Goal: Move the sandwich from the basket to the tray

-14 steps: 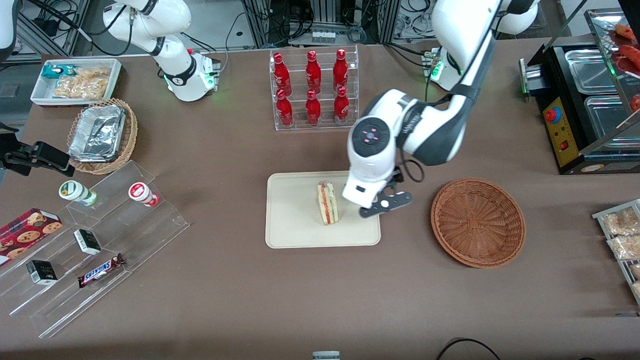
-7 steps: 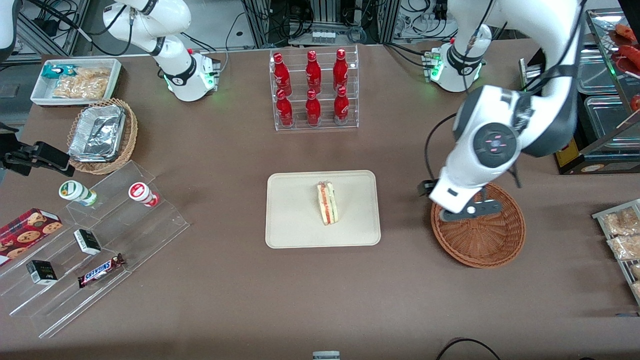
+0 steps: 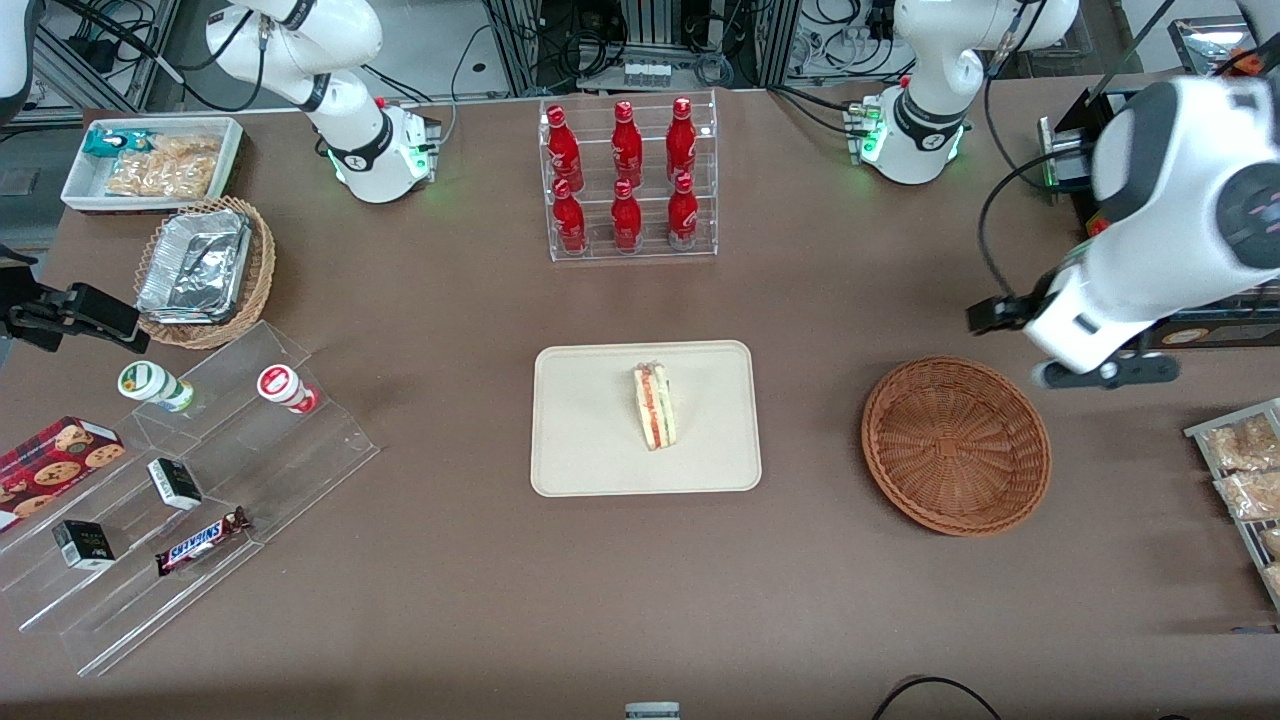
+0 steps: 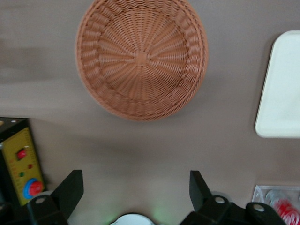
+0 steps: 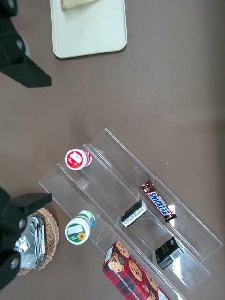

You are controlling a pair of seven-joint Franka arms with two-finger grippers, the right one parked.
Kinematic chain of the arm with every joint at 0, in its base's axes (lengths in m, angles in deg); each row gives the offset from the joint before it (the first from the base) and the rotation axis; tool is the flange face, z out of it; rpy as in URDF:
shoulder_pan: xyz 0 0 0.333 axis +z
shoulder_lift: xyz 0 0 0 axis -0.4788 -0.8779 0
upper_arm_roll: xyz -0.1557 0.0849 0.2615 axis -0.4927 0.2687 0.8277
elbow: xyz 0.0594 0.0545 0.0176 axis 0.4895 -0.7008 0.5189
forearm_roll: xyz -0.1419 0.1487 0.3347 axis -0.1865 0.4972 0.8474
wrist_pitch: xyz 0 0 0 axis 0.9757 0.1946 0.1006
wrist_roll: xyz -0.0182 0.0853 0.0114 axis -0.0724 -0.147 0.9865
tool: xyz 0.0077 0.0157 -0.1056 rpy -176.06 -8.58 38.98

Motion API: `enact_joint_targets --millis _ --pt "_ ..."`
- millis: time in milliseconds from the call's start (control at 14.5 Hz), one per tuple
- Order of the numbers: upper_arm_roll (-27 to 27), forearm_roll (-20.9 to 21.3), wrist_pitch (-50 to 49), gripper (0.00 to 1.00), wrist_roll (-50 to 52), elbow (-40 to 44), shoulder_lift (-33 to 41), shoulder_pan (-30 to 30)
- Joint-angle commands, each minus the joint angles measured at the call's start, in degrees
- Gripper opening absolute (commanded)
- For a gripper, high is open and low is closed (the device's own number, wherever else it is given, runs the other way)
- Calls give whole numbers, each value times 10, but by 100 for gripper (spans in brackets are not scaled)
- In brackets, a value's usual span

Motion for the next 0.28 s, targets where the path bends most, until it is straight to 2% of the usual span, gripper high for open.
enact_joint_targets --millis 0,207 --pt "-19 -8 -29 100 -52 6 42 39" --pt "-16 -11 -31 100 -84 25 46 47"
